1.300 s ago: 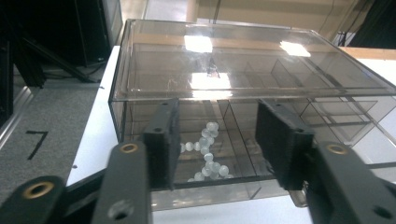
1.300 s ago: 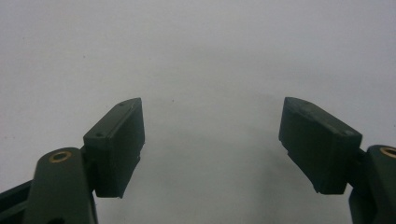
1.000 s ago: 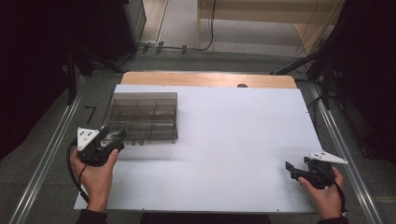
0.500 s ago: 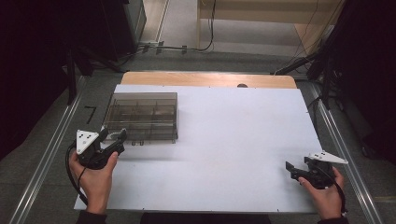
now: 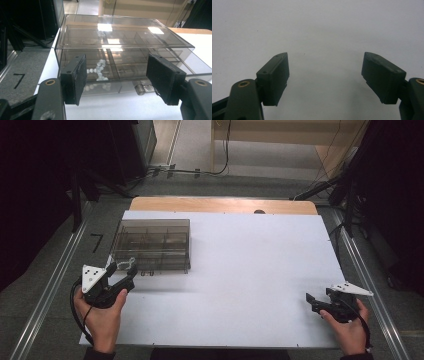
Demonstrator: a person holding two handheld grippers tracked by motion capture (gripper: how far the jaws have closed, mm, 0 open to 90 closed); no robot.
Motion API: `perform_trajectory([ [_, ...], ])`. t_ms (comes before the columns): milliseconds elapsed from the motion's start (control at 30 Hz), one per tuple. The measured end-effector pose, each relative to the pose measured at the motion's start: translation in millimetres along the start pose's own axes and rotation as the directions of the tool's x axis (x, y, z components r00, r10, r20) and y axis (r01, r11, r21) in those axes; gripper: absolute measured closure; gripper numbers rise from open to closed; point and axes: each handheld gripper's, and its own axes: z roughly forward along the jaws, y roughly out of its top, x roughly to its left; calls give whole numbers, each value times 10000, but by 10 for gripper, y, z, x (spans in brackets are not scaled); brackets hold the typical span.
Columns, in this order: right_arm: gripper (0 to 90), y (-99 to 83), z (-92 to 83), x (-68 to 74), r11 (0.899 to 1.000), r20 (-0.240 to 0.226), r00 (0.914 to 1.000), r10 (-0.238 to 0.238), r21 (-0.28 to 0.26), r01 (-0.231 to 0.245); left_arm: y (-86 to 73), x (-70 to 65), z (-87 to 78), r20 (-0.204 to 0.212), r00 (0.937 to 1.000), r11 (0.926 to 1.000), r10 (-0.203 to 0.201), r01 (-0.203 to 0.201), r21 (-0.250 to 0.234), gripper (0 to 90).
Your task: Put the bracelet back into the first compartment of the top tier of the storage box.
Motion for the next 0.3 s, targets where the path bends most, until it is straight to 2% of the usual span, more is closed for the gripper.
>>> perform_trajectory([
  [133, 214, -2, -3, -3, 10000, 0, 10000, 6, -13, -6, -61, -44, -71, 157, 9999, 10000, 35, -36, 43, 335],
  [300, 214, -7, -13, -8, 10000, 17, 10000, 23, -37, -23, -200, -102, -193, 439, 9990, 9994, 85, -99, 332, 335],
])
